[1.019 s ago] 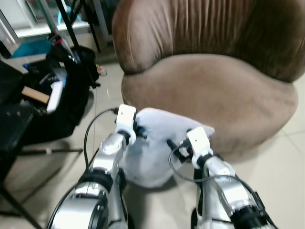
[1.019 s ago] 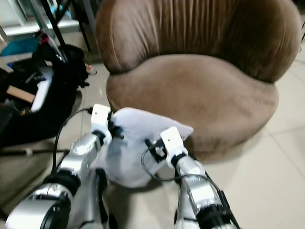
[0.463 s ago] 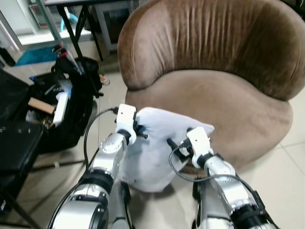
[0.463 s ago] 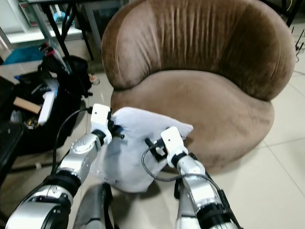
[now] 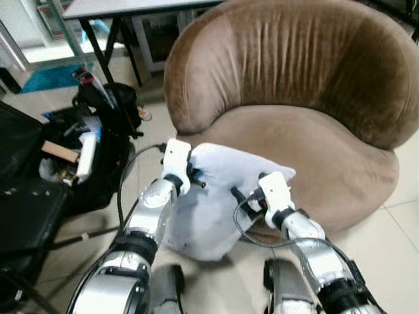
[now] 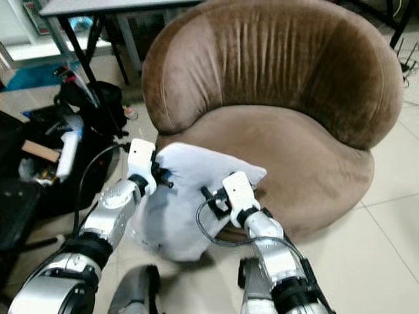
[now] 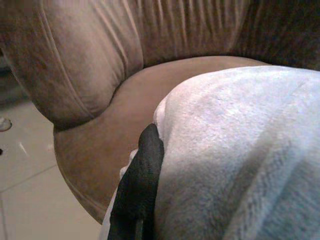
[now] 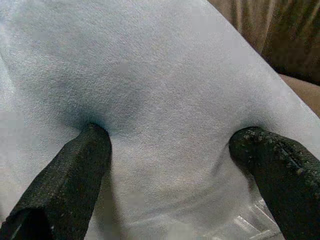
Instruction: Move the pillow to the sofa from floor
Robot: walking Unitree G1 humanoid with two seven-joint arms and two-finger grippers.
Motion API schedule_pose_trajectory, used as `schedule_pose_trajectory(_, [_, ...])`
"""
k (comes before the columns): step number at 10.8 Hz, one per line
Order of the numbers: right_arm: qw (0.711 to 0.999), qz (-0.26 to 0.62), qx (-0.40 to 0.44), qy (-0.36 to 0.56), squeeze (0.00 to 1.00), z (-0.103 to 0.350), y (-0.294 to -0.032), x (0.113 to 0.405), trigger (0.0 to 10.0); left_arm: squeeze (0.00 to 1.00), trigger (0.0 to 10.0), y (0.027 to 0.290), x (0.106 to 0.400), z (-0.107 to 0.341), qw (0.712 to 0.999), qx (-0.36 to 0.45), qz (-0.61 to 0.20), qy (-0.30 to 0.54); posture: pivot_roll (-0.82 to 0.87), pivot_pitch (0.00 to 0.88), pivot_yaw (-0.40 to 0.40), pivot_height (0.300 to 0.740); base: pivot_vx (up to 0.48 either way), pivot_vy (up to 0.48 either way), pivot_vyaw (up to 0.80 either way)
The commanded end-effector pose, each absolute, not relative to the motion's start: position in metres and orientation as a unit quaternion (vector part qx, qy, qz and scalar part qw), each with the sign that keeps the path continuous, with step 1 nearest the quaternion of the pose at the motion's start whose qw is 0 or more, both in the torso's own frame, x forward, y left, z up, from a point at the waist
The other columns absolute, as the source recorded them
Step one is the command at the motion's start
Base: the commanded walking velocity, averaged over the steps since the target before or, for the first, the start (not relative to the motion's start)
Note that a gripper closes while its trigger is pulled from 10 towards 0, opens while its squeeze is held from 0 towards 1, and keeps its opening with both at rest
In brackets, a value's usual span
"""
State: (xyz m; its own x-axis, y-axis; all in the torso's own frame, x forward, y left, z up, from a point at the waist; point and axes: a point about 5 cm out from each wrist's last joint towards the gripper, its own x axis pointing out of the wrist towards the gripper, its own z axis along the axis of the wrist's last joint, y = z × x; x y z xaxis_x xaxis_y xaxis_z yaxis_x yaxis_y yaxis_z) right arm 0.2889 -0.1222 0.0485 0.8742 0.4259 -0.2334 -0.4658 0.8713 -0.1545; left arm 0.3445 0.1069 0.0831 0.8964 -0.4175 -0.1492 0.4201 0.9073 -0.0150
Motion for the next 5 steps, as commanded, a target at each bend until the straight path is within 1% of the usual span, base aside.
schedule_pose_trajectory(1, [0.963, 0.232, -0.102, 0.088, 0.0, 0.0517, -0.1204, 0.2919, 10.0, 0.0, 10.0, 0.1046, 0.3521, 0.1044, 0.976, 0.016, -0.217, 0.027, -0.16, 0.0, 0.112, 0.701, 0.0, 0.0, 0.0])
schedule_pose_trajectory(3, [0.964, 0.231, -0.101, 0.089, 0.0, 0.0514, -0.12, 0.2921, 10.0, 0.0, 10.0, 0.104, 0.3513, 0.1033, 0.975, 0.017, -0.218, 0.029, -0.16, 0.0, 0.112, 0.721, 0.0, 0.0, 0.0])
schedule_pose_trajectory(4, [0.964, 0.23, -0.099, 0.09, 0.0, 0.0506, -0.1196, 0.2921, 10.0, 0.0, 10.0, 0.1044, 0.351, 0.1024, 0.975, 0.018, -0.218, 0.031, -0.16, 0.0, 0.112, 0.74, 0.0, 0.0, 0.0])
schedule_pose_trajectory(5, [0.964, 0.23, -0.099, 0.09, 0.0, 0.0501, -0.119, 0.2921, 10.0, 0.0, 10.0, 0.105, 0.3508, 0.1018, 0.976, 0.018, -0.216, 0.032, -0.16, 0.0, 0.113, 0.74, 0.0, 0.0, 0.0])
